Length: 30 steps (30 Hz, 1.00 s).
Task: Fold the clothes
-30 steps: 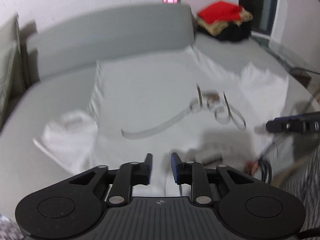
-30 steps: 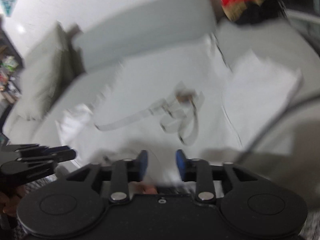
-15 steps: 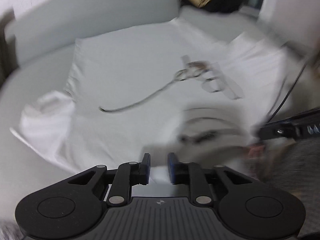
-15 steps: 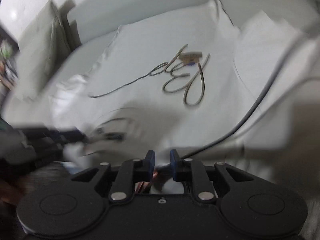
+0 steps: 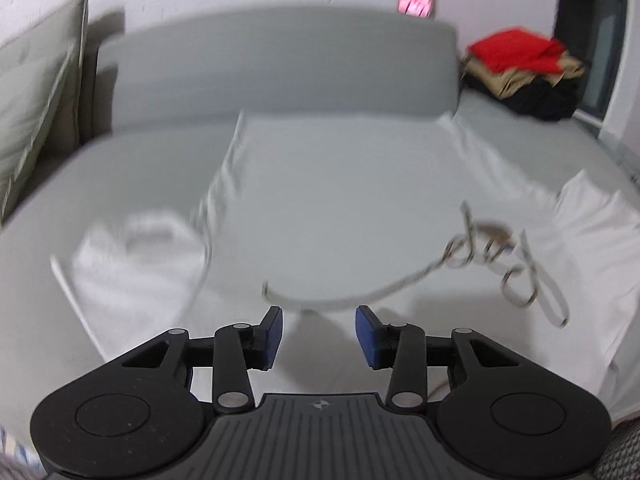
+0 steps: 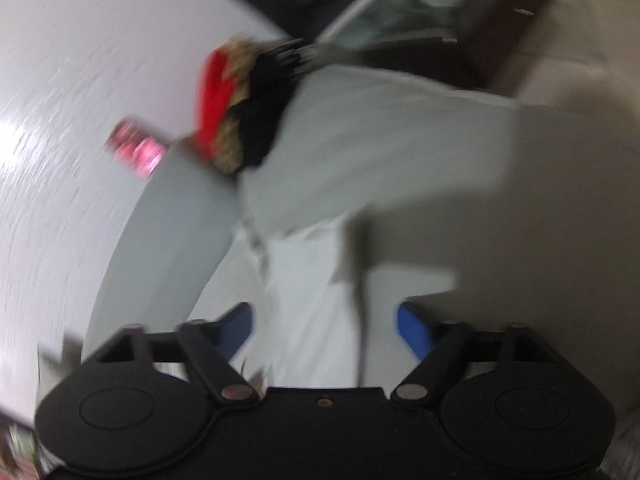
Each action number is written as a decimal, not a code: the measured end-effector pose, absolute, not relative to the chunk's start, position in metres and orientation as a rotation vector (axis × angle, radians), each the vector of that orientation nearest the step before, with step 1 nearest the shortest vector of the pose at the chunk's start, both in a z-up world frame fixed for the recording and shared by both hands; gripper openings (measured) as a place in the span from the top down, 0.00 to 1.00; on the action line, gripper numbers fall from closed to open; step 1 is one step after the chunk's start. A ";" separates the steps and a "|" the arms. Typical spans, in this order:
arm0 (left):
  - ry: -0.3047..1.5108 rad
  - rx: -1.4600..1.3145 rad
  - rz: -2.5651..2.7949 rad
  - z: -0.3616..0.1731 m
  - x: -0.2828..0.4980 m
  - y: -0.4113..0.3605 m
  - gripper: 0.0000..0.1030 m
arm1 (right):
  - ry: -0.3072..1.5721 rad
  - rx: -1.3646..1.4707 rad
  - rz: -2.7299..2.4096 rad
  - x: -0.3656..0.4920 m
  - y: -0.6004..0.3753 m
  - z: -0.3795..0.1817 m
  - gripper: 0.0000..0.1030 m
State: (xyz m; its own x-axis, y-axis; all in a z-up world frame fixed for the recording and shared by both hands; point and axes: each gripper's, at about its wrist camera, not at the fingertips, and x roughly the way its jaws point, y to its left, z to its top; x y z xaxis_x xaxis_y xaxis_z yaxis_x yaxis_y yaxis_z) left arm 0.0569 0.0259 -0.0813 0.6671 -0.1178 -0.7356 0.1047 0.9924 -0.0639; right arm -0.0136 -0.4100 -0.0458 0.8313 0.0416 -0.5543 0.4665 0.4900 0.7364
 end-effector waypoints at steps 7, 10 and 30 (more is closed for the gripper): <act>0.840 -0.025 -0.152 -0.087 0.057 0.024 0.62 | 0.535 0.954 -0.273 0.012 -0.419 -0.050 0.54; 0.823 0.003 -0.158 -0.089 0.057 0.018 0.61 | 0.543 0.856 -0.304 0.022 -0.410 -0.048 0.82; 0.702 0.007 -0.133 -0.069 0.041 0.030 0.60 | 0.450 -0.055 -0.033 0.036 -0.255 -0.022 0.98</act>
